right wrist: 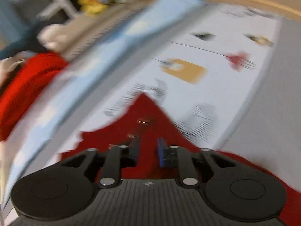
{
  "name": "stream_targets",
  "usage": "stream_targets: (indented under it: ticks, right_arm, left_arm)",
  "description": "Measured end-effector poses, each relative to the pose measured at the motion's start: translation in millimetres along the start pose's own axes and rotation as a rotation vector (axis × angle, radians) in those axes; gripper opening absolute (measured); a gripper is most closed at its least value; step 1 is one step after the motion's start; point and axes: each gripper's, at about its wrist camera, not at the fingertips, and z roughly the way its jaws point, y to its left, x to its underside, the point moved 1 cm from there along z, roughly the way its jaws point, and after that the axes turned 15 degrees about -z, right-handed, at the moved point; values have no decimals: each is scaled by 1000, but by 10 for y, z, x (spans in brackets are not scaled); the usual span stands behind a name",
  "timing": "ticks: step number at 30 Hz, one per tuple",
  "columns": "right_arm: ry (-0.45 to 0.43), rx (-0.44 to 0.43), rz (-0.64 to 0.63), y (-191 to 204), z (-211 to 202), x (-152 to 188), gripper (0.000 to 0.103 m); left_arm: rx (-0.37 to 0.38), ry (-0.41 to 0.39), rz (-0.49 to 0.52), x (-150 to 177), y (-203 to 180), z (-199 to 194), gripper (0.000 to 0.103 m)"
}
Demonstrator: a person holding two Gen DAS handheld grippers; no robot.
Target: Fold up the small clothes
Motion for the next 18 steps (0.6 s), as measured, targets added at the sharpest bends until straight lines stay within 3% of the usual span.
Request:
stream_targets:
  ticks: [1,3,4,5,8,12,18]
  right_arm:
    - [37,-53,-22,22,82,-10,47]
    - [206,-114,-62,4,338,51,45]
    - [280,-61,-56,-64,417,117,40]
    - [306,-10,-22,-153,426,172,28]
    - [282,-27,16,-195,289,71,34]
    - [126,-42,-89,-64,-149,-208,39]
    - [-27,-56,-188,-113,-814,-483,39]
  left_arm:
    - [-13,4,6,8,-2,11,28]
    - [-55,9,29,13,-7,2,29]
    - [-51,9,20,-3,2,-34,29]
    - [-31,5,5,-25,7,-95,29]
    - [4,-59,44,-67,-73,-362,29]
    - [11,-191,174,-13,-191,-773,29]
    - [47,-302,265,204,-164,-1247,29]
